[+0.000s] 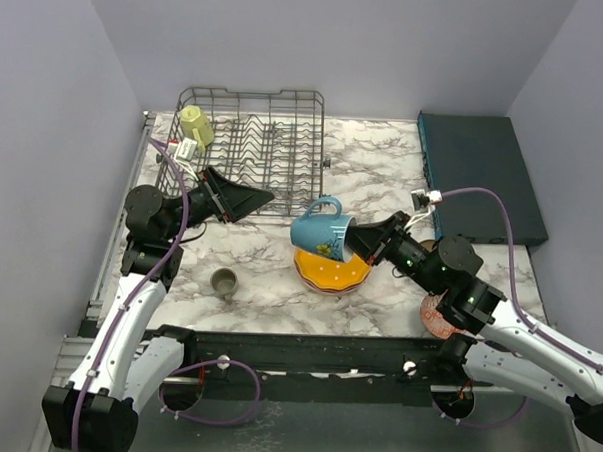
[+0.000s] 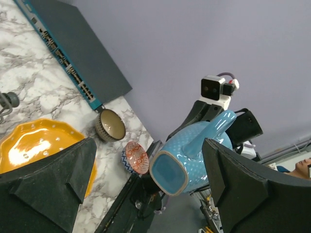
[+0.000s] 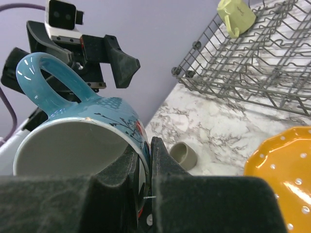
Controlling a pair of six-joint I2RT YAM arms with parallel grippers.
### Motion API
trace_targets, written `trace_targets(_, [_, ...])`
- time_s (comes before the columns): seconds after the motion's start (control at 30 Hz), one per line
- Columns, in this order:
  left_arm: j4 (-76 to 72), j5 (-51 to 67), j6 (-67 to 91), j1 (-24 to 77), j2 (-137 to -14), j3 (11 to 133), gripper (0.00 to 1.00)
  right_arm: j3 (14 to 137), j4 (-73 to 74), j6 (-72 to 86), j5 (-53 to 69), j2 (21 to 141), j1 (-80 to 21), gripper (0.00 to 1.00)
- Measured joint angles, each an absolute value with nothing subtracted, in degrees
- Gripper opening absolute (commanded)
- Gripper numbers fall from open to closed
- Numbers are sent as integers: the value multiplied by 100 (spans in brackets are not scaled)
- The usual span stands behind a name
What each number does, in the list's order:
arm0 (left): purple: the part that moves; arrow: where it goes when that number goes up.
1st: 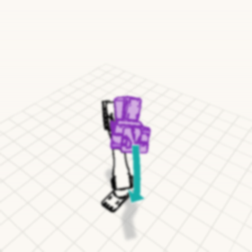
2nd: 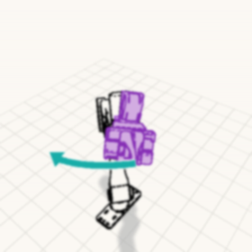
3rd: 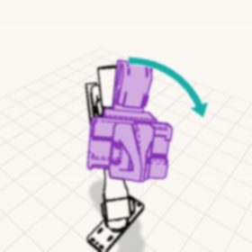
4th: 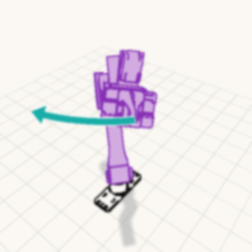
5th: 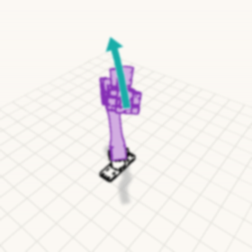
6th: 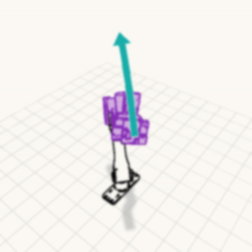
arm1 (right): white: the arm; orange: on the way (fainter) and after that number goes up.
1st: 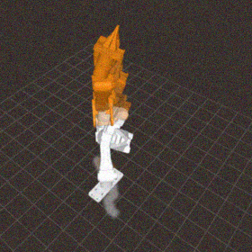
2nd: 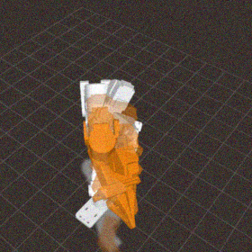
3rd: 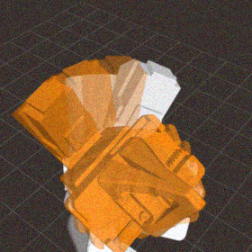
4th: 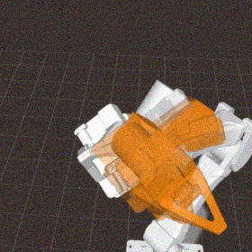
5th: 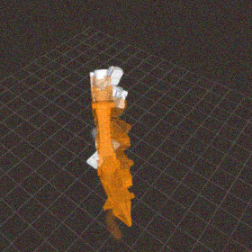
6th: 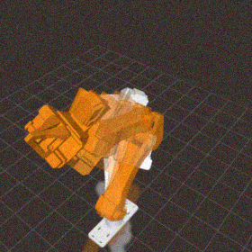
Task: Load the mixed dishes into the dish rack
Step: Pick up the cup at the center of the board, then turn the cup upside down in the dish rack.
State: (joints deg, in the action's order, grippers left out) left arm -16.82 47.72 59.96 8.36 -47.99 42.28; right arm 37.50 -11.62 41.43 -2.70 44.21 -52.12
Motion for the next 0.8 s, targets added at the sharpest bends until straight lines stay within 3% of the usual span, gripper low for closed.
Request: trace_targets(0.8, [-2805, 4731, 7181, 1039, -4364, 4143, 99, 3828, -3632, 4711, -121, 5782, -5212, 1])
